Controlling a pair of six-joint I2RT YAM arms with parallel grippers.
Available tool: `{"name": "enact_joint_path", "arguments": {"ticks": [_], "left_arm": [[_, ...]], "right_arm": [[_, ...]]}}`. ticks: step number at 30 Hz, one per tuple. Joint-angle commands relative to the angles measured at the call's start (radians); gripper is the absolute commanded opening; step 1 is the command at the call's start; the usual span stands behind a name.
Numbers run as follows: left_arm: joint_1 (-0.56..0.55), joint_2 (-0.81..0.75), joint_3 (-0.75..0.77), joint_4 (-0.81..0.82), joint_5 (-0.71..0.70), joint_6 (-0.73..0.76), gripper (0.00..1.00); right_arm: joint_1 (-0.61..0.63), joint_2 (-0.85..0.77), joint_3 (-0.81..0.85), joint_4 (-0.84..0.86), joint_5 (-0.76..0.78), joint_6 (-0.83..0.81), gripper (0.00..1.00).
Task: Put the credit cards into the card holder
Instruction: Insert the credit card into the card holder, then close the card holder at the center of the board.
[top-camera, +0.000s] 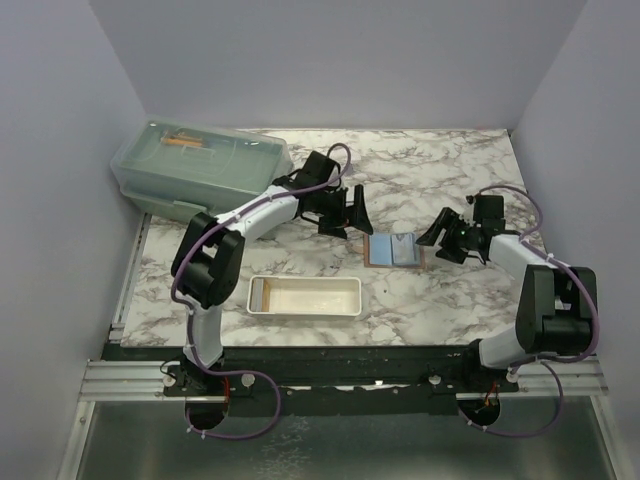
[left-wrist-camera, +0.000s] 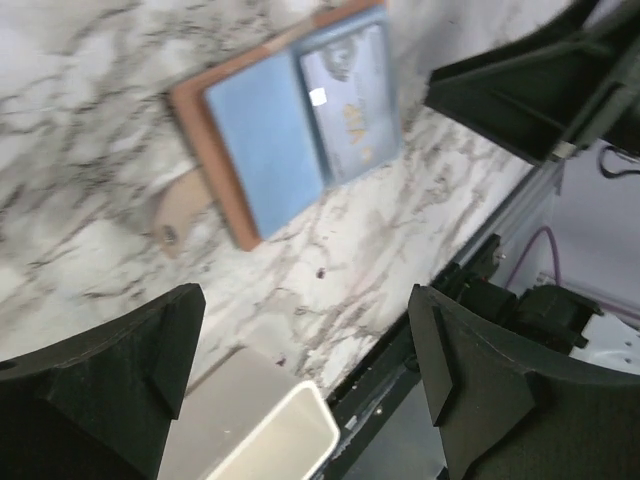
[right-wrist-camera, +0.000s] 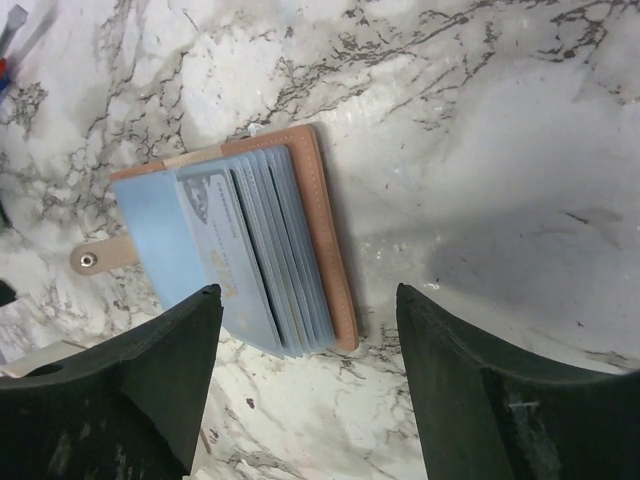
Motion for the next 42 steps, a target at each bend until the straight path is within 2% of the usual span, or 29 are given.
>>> {"name": "enact_joint_path", "arguments": {"ticks": [1, 3, 7, 12, 15, 19, 23, 29, 31, 33, 36, 38, 42], "left_arm": [[0.029, 0.042, -0.033, -0.048, -0.079, 0.041, 0.91], [0.029, 0.075, -0.019, -0.048, -0.091, 0.036, 0.89], [0.029, 0.124, -0.004, -0.045, -0.091, 0.031, 0.8], [0.025, 0.169, -0.032, -0.024, -0.08, 0.025, 0.6], [0.019, 0.188, -0.054, 0.002, -0.066, 0.006, 0.46], [0.006, 0.203, -0.056, 0.022, -0.056, -0.006, 0.34], [-0.002, 0.219, -0.053, 0.027, -0.043, -0.014, 0.27], [-0.013, 0.223, -0.053, 0.043, -0.028, -0.024, 0.23], [-0.014, 0.215, -0.051, 0.043, -0.026, -0.021, 0.23], [-0.012, 0.192, -0.061, 0.042, -0.053, -0.011, 0.24], [-0.012, 0.169, -0.065, 0.041, -0.062, 0.003, 0.25], [-0.01, 0.16, -0.059, 0.034, -0.052, 0.013, 0.32], [-0.005, 0.082, -0.077, 0.016, -0.113, 0.04, 0.57]], "right_arm": [[-0.027, 0.043, -0.009, 0.079, -0.111, 0.01, 0.74], [-0.034, 0.064, -0.015, 0.116, -0.152, 0.017, 0.74], [-0.035, 0.093, -0.016, 0.146, -0.2, 0.023, 0.73], [-0.034, 0.127, -0.037, 0.194, -0.316, 0.002, 0.66], [-0.034, 0.109, -0.053, 0.208, -0.347, 0.003, 0.65], [-0.034, 0.074, -0.06, 0.236, -0.406, 0.024, 0.64], [-0.031, 0.05, -0.052, 0.258, -0.477, 0.057, 0.63], [-0.01, 0.04, -0.012, 0.264, -0.508, 0.086, 0.61], [-0.01, 0.016, 0.009, 0.164, -0.358, 0.066, 0.62], [-0.01, -0.013, 0.014, 0.085, -0.192, 0.058, 0.67], [-0.023, -0.014, 0.005, 0.069, -0.137, 0.048, 0.72], [-0.051, 0.0, -0.007, 0.077, -0.149, 0.049, 0.73], [-0.072, 0.034, -0.024, 0.105, -0.24, 0.048, 0.73]]}}
